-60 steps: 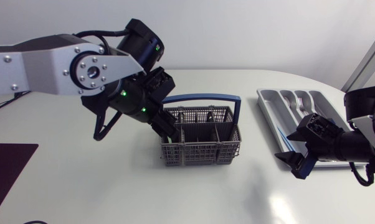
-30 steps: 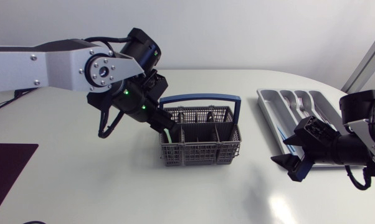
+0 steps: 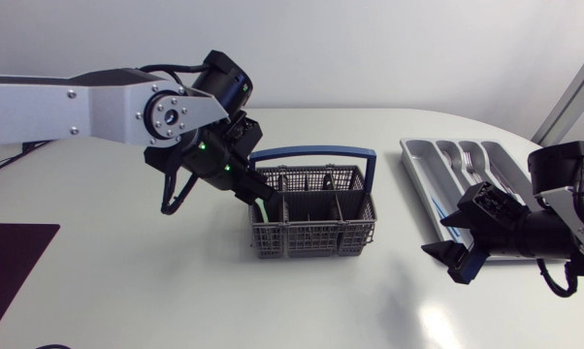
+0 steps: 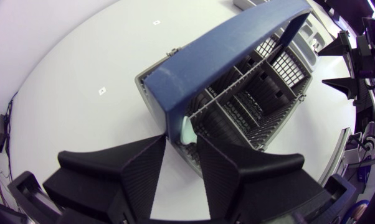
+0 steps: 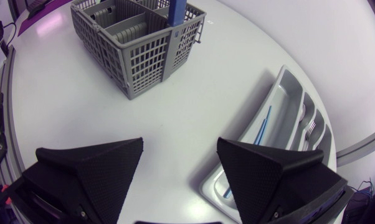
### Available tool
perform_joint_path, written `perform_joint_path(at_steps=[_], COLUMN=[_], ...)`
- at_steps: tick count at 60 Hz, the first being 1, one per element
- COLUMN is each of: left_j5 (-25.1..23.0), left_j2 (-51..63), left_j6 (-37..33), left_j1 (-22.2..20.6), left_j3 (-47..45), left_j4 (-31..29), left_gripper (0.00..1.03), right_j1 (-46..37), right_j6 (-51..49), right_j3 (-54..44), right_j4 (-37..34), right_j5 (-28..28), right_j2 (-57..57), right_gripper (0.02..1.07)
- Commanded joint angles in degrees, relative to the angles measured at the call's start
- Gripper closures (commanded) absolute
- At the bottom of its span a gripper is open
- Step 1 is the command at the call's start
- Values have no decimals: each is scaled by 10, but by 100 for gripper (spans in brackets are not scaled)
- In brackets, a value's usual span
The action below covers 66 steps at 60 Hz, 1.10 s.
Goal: Unload the cutlery basket into the drawer organizer.
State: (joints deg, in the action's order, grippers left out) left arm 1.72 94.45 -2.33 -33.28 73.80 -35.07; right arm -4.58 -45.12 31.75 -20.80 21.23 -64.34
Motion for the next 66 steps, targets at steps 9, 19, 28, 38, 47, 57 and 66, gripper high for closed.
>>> perform_joint_path(at_steps=[9,19,28,38,47,57,66], left_j5=[-7,-7,-7,-6,-6,-6,-6], left_j2=[26,27,28,27,9,-32,-74], left_j6=[13,11,11,12,11,4,-13], left_j1=[6,3,0,-1,2,3,-7], left_j3=[3,-20,-43,-48,-57,-76,-102], left_j4=[16,53,91,101,101,101,111], left_gripper=[66,69,73,79,79,79,78], right_j1=[3,3,4,4,6,23,63], right_j6=[13,13,13,13,14,25,55], right_j3=[-16,-16,-20,-20,-20,-18,-12], right_j4=[2,2,10,10,9,-2,-21], right_j5=[4,4,3,3,3,2,1], right_j2=[4,5,3,2,9,37,76], right_gripper=[21,21,21,21,21,18,18])
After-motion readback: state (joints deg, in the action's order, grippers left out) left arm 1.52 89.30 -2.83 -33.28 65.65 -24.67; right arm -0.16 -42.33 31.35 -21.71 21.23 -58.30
